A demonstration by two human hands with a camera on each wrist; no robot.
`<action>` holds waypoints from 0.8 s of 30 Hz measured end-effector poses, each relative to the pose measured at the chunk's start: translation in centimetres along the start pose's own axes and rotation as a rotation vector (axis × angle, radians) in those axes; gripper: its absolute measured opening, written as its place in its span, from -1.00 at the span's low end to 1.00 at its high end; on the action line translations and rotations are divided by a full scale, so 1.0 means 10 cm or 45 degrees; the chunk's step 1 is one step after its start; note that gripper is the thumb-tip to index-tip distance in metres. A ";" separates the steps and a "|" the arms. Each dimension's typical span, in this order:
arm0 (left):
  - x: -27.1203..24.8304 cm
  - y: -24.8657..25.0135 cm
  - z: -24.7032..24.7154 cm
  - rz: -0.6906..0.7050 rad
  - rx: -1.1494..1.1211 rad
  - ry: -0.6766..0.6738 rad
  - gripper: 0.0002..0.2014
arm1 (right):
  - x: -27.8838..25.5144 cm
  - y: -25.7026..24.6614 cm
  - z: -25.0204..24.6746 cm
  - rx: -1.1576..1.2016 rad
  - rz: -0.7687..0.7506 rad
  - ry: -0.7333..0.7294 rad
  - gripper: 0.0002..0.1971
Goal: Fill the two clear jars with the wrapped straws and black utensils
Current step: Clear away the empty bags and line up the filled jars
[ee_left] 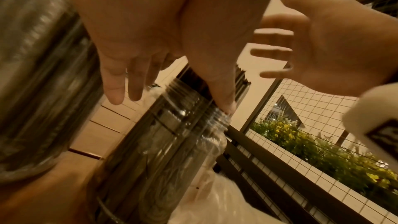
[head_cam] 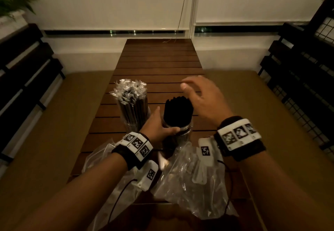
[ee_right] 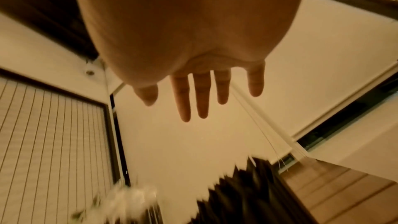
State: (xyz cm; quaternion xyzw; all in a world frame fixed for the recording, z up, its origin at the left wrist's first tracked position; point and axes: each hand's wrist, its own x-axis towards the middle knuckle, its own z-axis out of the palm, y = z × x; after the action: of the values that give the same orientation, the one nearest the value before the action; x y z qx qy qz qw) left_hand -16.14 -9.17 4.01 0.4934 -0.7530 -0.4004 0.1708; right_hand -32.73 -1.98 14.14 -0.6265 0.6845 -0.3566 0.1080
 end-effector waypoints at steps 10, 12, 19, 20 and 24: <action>-0.96 0.38 -0.40 -0.010 0.074 -0.210 -0.67 | -1.58 0.55 0.46 -0.447 0.349 -0.626 0.01; -1.16 0.43 -0.34 0.031 0.040 -0.210 -0.73 | -1.81 0.70 0.73 -0.536 0.350 -0.768 0.04; -1.69 0.17 0.19 -0.002 -0.061 -0.396 -0.73 | -2.11 0.93 1.13 -0.332 0.325 -0.475 -0.52; -1.73 0.08 0.26 -0.005 -0.046 -0.435 -0.66 | -2.11 0.94 1.12 -0.280 0.319 -0.420 -0.60; -1.87 -0.18 0.54 0.081 0.048 -0.593 -0.01 | -2.14 0.86 1.07 -0.012 0.486 -0.325 -0.78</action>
State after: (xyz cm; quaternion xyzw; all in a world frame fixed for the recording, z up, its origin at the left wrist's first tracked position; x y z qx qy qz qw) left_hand -10.08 9.33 1.87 0.3669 -0.7946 -0.4838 -0.0041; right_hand -28.99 13.96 -5.32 -0.5261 0.7732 -0.2444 0.2562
